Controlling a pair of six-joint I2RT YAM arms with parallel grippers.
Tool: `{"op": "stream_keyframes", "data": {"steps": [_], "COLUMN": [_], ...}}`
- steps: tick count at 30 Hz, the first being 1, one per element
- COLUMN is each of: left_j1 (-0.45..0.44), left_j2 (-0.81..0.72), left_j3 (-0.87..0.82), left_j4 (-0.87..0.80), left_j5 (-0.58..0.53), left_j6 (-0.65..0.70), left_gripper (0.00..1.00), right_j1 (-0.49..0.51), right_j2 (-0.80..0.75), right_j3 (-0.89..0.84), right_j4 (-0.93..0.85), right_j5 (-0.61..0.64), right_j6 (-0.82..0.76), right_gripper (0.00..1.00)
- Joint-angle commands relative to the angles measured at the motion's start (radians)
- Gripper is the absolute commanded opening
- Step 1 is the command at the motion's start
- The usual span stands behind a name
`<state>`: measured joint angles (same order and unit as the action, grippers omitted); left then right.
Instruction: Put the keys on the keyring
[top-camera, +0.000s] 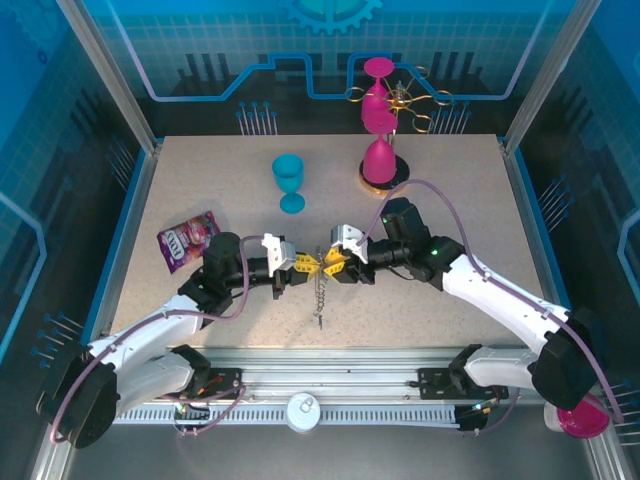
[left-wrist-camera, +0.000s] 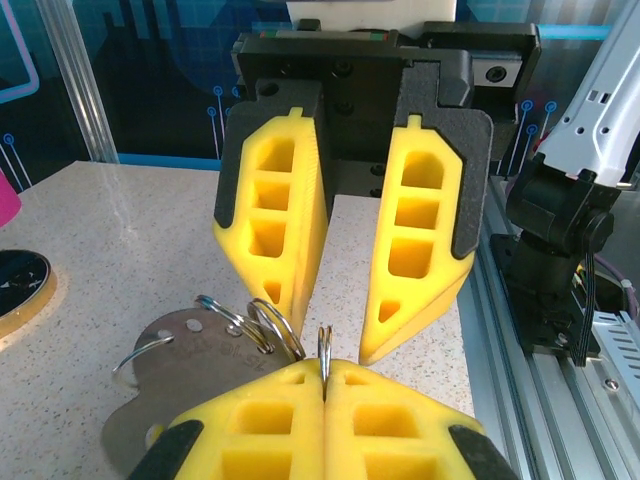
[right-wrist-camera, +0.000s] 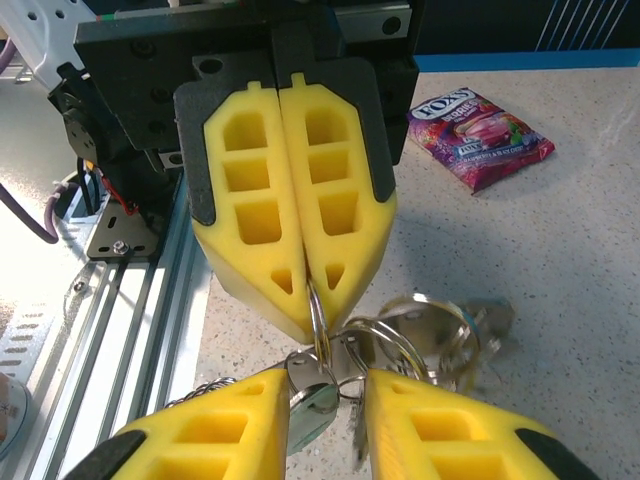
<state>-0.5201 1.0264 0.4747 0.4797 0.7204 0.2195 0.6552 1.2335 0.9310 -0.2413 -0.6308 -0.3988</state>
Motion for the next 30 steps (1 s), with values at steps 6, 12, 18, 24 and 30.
{"op": "stream_keyframes", "data": {"steps": [6,12,18,24,30], "left_j1": [-0.004,-0.002,0.0,-0.002,-0.001], "left_j2": [0.021,0.023,0.038,0.02,0.017], "left_j3": [-0.006,-0.024,-0.002,0.059,0.1], "left_j4": [0.082,0.107,-0.033,-0.217,-0.339], "left_j5": [0.029,0.032,0.03,0.008,-0.017], "left_j6": [0.019,0.013,0.112,0.179,0.246], "left_gripper": [0.0,0.0,0.25,0.24,0.21], "right_j1": [0.012,0.016,0.029,0.05,0.089], "right_j2": [0.027,0.021,0.076,0.103,0.132], "right_j3": [0.011,0.003,0.112,0.205,0.246], "right_j4": [0.068,0.06,-0.131,-0.258,-0.353], "right_j5": [-0.052,-0.031,0.035,0.116,0.188], "right_j6": [0.024,0.025,-0.054,-0.122,-0.216], "right_gripper": [0.21,0.0,0.0,0.0,0.0]}}
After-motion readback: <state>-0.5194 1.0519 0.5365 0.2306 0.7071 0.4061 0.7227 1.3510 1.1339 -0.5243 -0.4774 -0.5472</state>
